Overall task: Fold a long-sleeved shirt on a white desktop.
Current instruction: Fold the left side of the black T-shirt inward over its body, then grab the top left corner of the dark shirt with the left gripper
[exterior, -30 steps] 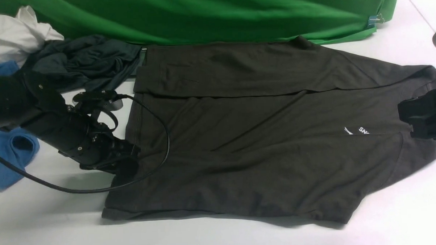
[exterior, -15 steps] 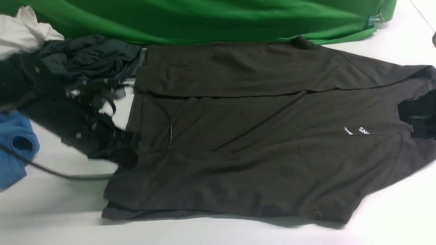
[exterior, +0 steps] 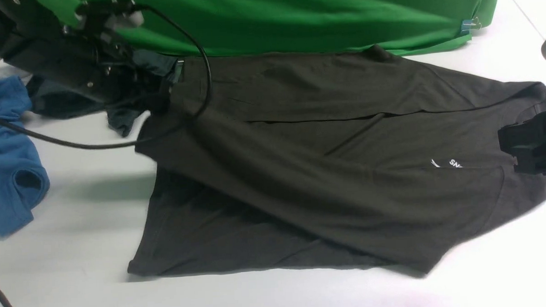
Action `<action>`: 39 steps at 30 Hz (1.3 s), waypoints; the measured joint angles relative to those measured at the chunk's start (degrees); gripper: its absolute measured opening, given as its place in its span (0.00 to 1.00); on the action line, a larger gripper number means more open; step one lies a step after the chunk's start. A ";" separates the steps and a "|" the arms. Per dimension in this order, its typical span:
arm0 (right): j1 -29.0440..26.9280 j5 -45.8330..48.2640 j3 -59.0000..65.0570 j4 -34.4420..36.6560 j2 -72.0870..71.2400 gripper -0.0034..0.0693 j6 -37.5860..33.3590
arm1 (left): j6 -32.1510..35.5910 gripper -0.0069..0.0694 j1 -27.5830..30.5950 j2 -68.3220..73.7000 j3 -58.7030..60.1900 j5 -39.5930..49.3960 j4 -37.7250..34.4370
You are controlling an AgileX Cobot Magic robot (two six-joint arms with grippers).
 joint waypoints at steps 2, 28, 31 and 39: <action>0.00 0.00 0.00 -0.06 0.00 0.38 0.00 | 0.54 0.14 0.00 0.67 0.00 -2.38 0.00; 0.00 -6.63 -0.62 18.24 0.17 0.38 -16.81 | -13.08 0.79 0.00 11.01 -5.84 -10.63 -0.62; 0.00 -7.49 -0.67 24.40 0.92 0.38 -19.71 | -14.04 0.83 0.57 12.83 -8.29 -11.42 -2.55; 0.06 -9.50 -0.67 26.61 1.73 0.38 -20.67 | -15.33 0.84 1.39 22.47 -14.37 -6.62 -4.81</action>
